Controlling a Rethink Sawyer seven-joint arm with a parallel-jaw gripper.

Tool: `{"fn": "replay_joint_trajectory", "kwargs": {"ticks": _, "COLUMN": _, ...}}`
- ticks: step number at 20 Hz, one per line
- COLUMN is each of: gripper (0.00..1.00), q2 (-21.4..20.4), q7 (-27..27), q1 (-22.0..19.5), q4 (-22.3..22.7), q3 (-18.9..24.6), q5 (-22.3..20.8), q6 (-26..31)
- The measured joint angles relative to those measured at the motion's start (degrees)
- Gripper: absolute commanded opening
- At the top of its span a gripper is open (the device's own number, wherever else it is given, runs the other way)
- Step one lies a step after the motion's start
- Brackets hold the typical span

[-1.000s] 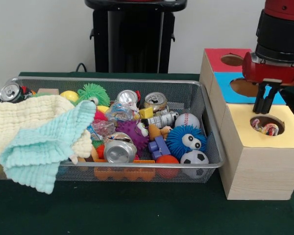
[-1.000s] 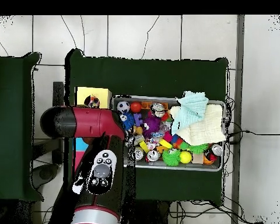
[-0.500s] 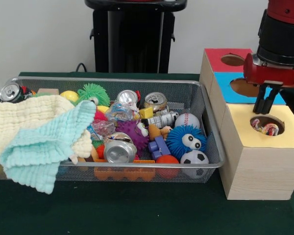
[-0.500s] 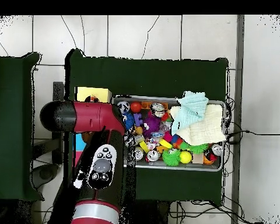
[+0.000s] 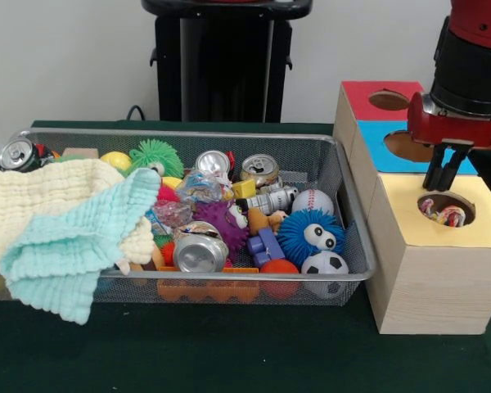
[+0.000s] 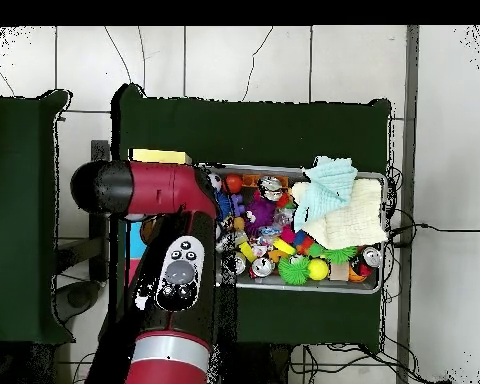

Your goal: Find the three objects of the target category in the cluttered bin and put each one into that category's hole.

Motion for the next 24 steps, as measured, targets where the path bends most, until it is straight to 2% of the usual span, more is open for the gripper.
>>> {"fn": "replay_joint_trajectory", "kwargs": {"ticks": 7, "gripper": 0.00, "q2": 0.3, "q7": 0.0, "q1": -1.4, "q4": -1.1, "q3": 1.4, "q5": 0.0, "q6": 2.6}}
{"fn": "replay_joint_trajectory", "kwargs": {"ticks": 24, "gripper": 0.00, "q2": 0.2, "q7": 0.0, "q1": -1.5, "q4": -1.1, "q3": 1.6, "q5": -0.2, "q6": 2.5}}
